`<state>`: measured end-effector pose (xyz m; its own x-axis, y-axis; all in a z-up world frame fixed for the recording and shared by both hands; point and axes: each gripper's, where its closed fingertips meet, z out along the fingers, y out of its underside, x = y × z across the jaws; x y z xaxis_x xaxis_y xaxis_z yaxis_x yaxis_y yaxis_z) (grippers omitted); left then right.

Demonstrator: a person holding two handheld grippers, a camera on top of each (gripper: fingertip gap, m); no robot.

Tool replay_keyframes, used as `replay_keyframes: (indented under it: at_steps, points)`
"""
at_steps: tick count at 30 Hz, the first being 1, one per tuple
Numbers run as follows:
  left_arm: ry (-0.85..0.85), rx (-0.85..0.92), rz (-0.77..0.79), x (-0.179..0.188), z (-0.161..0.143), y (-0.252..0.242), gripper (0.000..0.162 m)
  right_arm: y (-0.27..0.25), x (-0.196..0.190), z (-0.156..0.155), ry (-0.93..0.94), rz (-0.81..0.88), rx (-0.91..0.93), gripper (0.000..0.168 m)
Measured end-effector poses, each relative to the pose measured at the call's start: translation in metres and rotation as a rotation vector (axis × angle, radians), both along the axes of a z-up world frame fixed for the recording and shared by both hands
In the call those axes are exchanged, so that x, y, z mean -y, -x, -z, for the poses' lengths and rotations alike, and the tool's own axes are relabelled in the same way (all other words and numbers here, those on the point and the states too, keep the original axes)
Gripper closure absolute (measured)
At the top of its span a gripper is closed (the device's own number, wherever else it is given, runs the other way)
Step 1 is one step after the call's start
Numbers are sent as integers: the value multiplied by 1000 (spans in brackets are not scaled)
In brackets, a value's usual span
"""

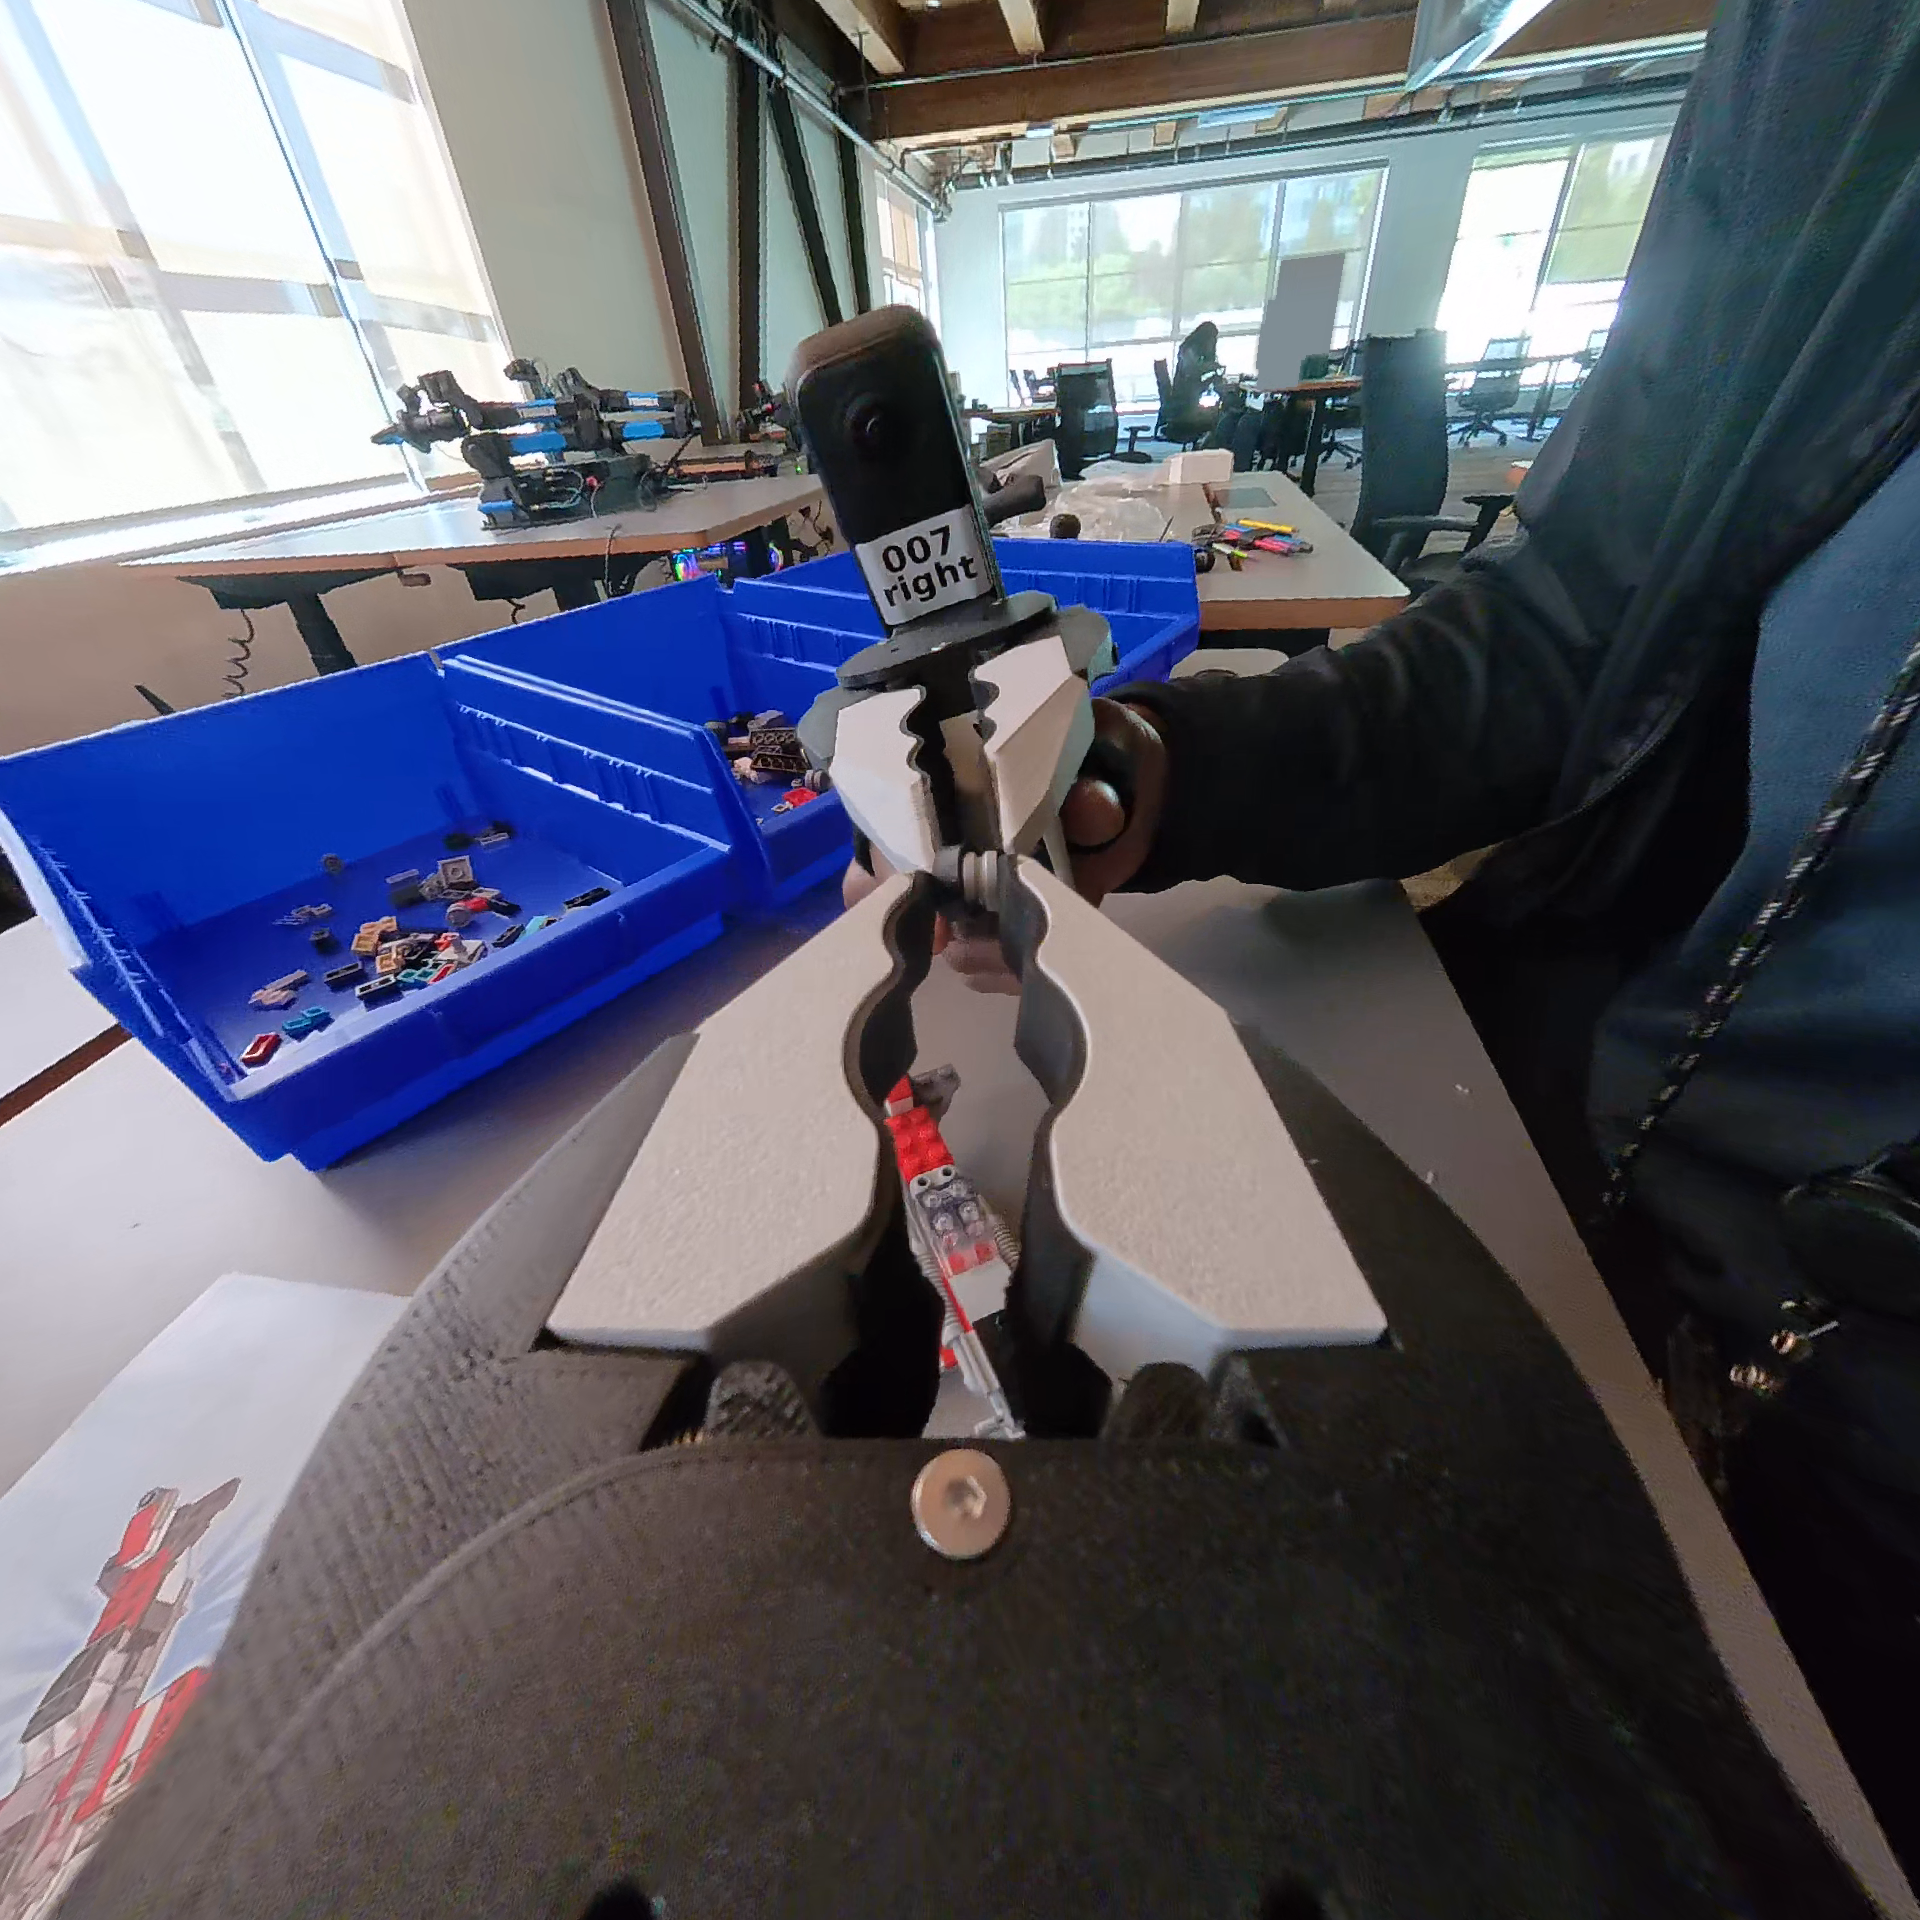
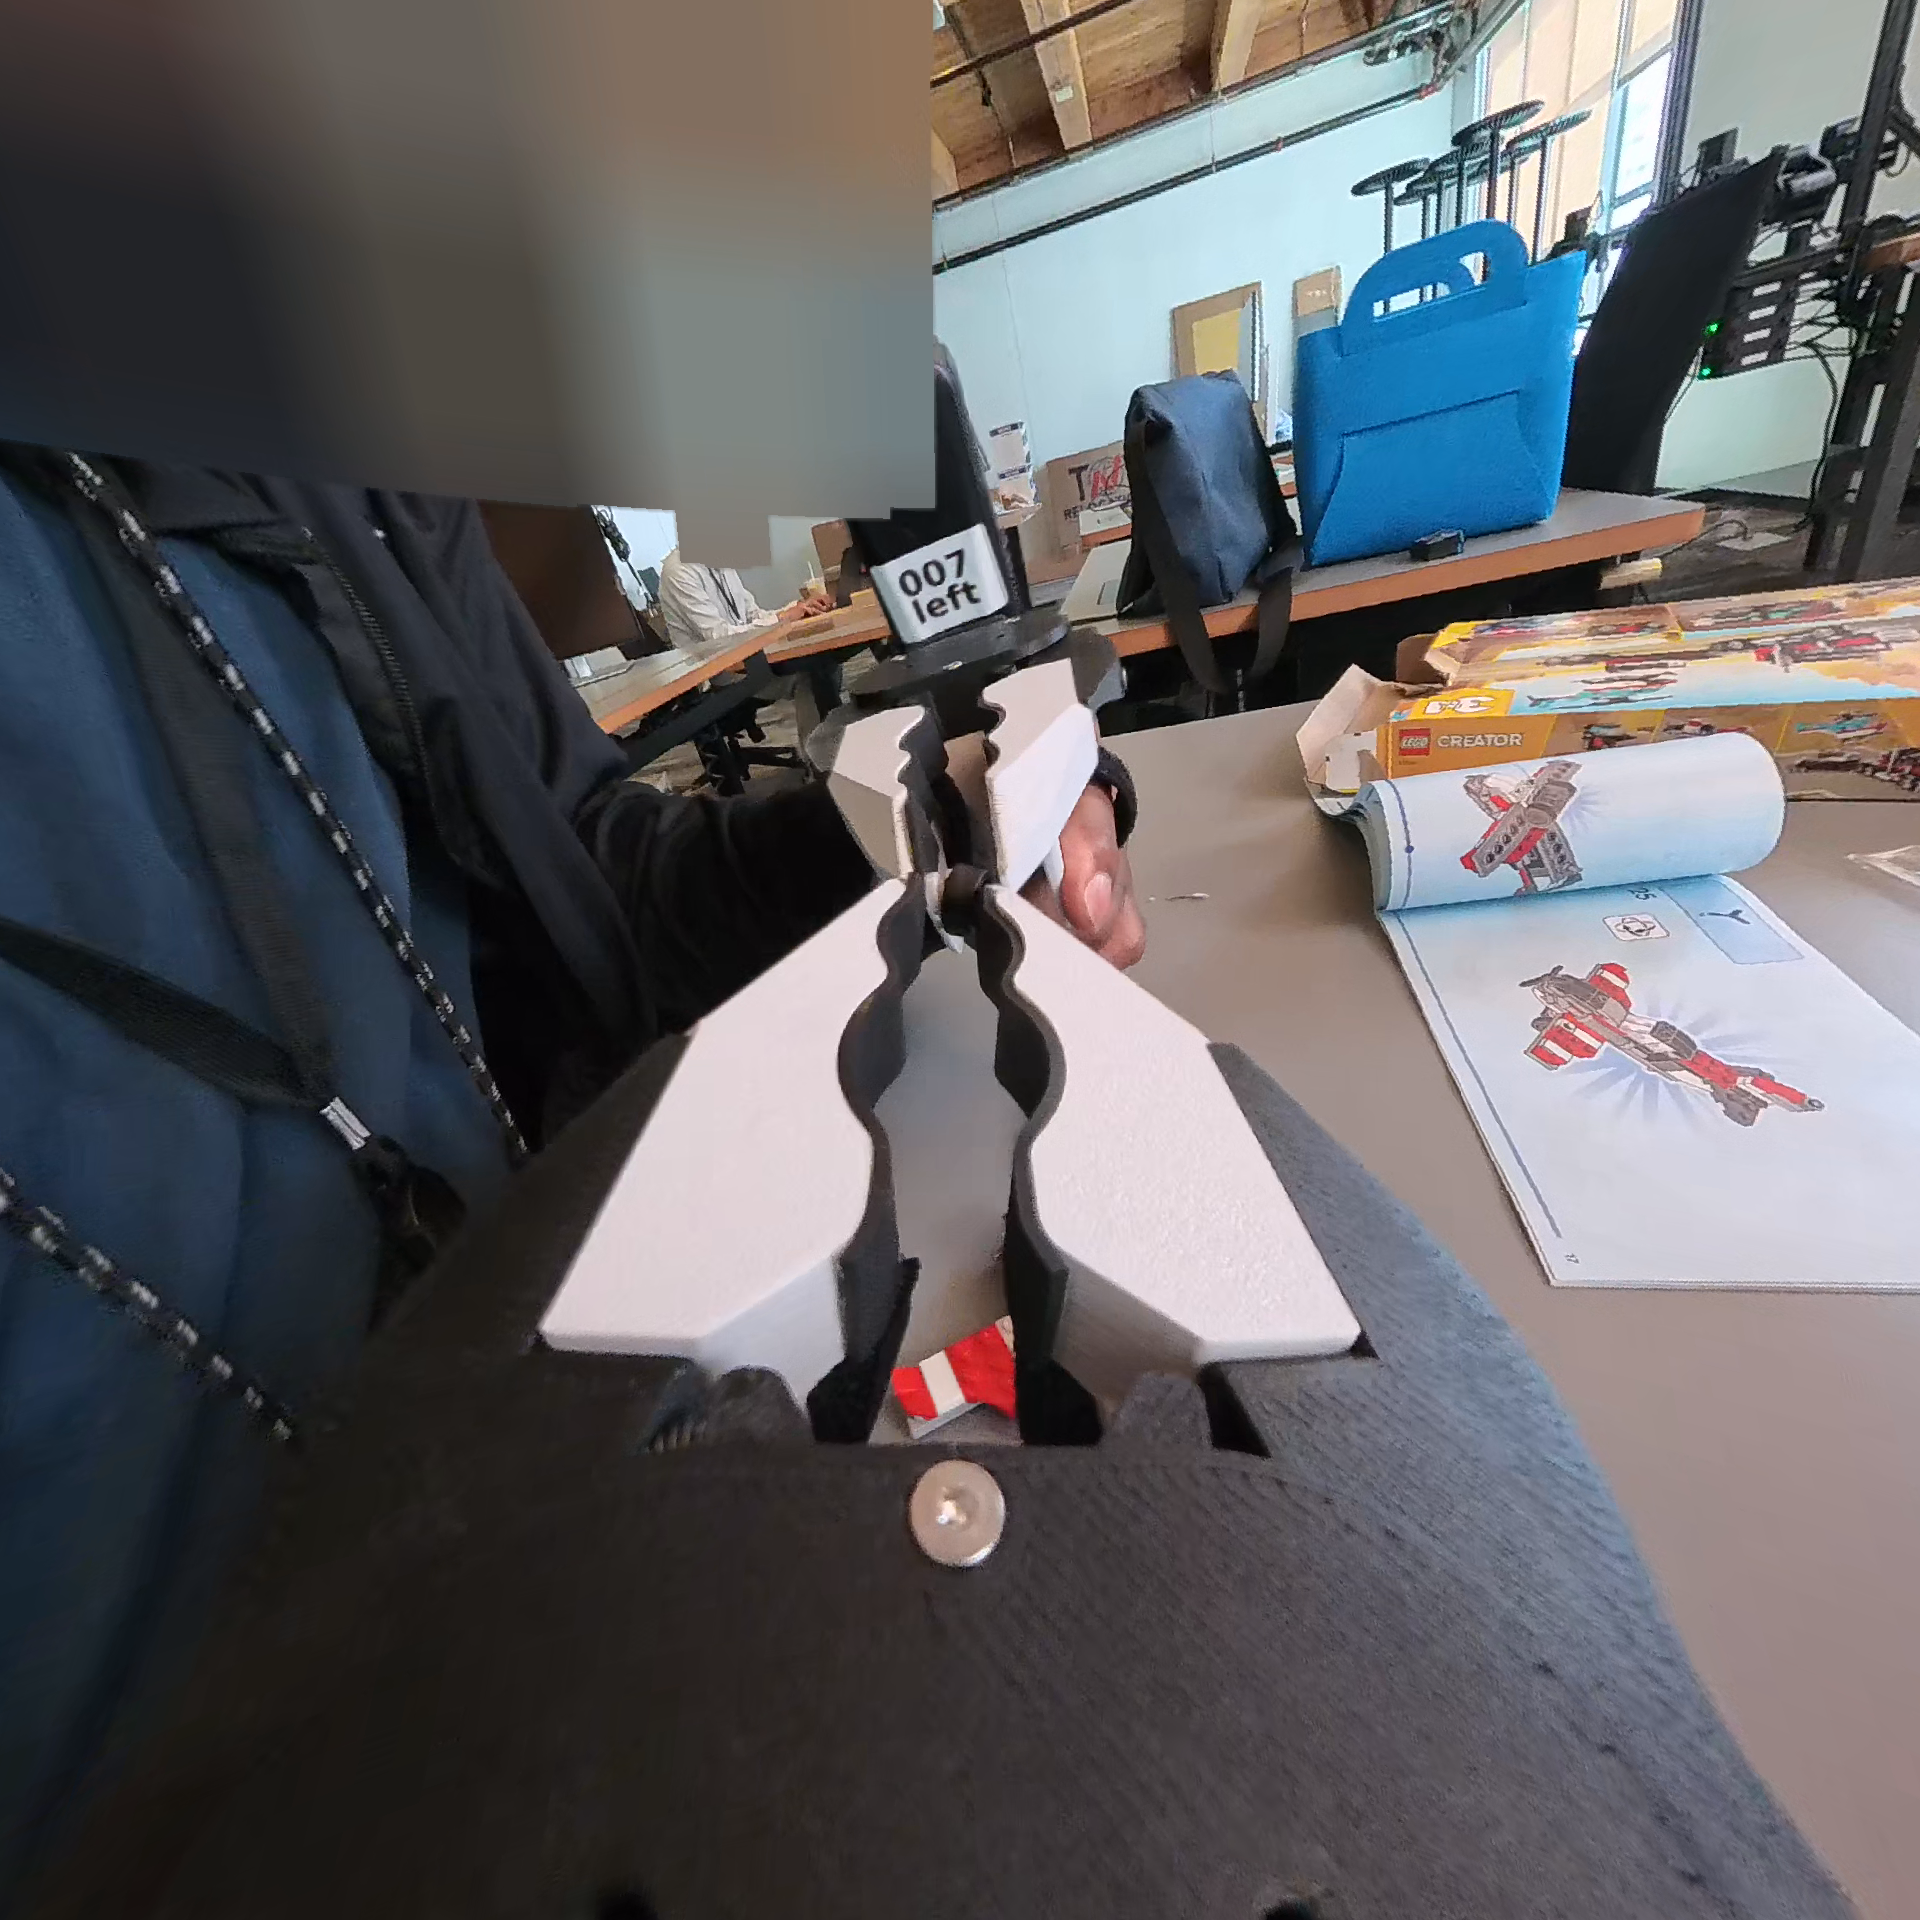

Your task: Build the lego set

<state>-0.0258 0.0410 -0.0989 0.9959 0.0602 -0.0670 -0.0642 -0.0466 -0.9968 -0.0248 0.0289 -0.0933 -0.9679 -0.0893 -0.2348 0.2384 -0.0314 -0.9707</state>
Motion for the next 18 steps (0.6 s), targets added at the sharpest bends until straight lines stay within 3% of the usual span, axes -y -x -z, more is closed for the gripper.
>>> replay_keyframes:
  at_steps: [18]
  points:
    - [46, 66, 31, -3, 3, -4, 151, -4, -3, 2, -70, 5, -63, 161]
